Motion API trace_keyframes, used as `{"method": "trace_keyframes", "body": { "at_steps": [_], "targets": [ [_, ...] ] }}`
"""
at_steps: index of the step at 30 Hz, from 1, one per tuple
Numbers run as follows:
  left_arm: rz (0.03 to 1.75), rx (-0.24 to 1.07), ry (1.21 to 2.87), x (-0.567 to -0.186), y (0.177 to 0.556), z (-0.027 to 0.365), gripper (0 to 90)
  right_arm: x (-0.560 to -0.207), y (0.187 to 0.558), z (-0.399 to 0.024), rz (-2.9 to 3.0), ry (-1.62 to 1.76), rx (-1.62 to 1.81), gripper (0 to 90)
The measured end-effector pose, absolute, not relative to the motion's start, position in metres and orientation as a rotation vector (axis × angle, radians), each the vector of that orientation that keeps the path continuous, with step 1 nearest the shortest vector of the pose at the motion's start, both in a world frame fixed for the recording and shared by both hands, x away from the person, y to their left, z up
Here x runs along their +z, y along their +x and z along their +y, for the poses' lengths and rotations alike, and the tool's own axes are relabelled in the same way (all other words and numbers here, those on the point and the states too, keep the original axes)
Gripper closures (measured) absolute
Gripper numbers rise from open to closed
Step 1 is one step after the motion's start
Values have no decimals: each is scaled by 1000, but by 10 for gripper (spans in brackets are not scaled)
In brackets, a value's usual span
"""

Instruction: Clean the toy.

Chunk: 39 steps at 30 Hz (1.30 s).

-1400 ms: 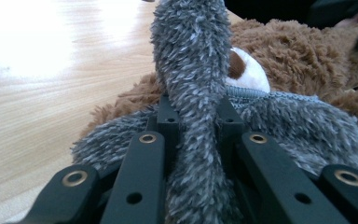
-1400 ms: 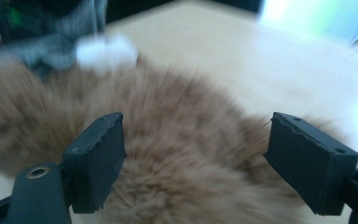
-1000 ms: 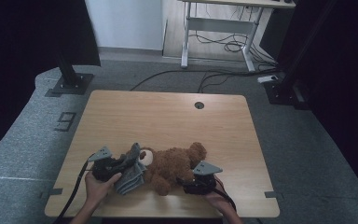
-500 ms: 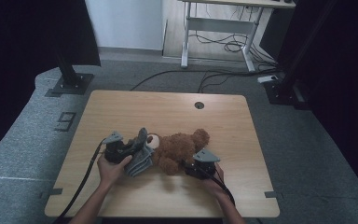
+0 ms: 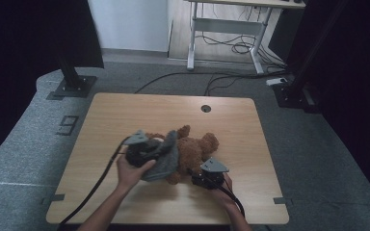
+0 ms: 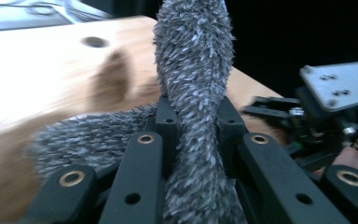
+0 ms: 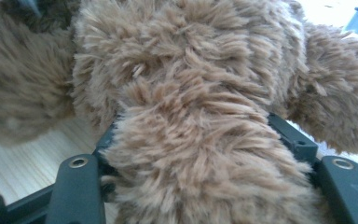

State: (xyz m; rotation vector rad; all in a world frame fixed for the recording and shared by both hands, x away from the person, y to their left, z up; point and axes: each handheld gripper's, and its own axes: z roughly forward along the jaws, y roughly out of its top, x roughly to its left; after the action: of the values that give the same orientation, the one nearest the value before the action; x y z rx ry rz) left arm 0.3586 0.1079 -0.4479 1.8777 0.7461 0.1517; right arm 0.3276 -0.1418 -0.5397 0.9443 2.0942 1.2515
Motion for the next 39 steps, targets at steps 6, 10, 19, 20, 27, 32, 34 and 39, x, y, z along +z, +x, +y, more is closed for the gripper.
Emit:
{"method": "trace_keyframes", "body": {
  "at_steps": [6,10,19,20,27,32,34,39],
  "targets": [
    [744,112,1973,-476,373,60,760,-543,325,-143,2082,960,1234,385],
    [730,163,1993,-474,366,70,763,-546,324,-146,2093,959,1230,413],
    [802,180,1937,-477,367,127,768,-546,327,-148,2115,941,1215,475],
    [791,201,1939,-474,363,130,768,-547,327,-147,2114,943,1207,477],
    [827,261,1873,-460,362,159,761,-547,328,-149,2115,952,1215,480],
    [887,288,1838,-458,364,184,756,-547,328,-149,2117,949,1213,482],
    [937,308,1834,-463,367,199,759,-547,329,-150,2120,948,1214,483],
    [998,272,1824,-479,372,214,763,-548,329,-150,2123,947,1215,484]
  ]
}}
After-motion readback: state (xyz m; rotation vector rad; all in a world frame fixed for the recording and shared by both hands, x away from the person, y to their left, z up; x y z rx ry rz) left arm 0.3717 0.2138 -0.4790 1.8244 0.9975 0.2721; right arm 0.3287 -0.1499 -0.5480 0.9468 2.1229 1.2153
